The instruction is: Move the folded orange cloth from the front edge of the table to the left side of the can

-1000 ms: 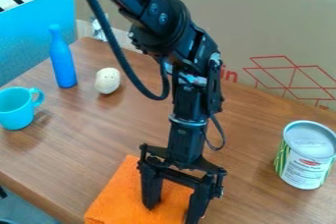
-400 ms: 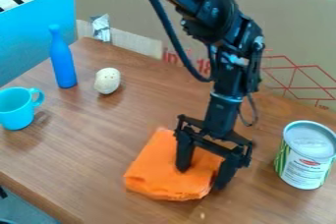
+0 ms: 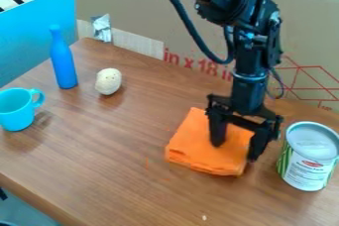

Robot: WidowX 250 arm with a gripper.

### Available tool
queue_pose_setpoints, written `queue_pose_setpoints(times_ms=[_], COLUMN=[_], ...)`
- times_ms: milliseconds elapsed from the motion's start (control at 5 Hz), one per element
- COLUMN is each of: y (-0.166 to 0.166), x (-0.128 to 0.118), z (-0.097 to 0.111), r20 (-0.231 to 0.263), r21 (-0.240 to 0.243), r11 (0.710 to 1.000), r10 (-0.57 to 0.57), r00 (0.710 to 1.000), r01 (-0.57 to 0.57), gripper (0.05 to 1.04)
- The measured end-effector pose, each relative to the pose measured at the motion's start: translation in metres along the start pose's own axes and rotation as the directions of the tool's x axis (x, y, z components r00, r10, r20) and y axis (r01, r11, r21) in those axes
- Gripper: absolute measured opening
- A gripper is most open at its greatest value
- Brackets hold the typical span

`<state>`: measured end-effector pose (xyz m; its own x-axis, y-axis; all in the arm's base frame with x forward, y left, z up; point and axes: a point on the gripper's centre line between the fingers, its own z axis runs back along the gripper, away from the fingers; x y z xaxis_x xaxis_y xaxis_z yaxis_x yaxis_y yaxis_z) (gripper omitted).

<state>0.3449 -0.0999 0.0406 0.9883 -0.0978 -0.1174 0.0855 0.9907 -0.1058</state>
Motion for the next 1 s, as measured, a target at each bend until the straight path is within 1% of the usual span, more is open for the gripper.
queue_pose_setpoints(times_ms=[200,400,600,800,1000], y=[0.015,0.024,0.025,0.015,0.002], x=[0.014,0.014,0.003,-0.012,-0.032], z=[0.01,0.011,0.045,0.074,0.101], r20=[0.037,0.053,0.131,0.165,0.223], r21=[-0.009,-0.009,0.012,0.06,0.079], r11=[1.0,0.999,0.998,0.997,0.997], r10=[0.013,0.054,0.057,0.038,0.008], r00=[0.999,0.997,0.99,0.986,0.975], r01=[-0.013,-0.053,-0.059,-0.048,-0.027], gripper=[1.001,1.001,1.001,1.001,1.001])
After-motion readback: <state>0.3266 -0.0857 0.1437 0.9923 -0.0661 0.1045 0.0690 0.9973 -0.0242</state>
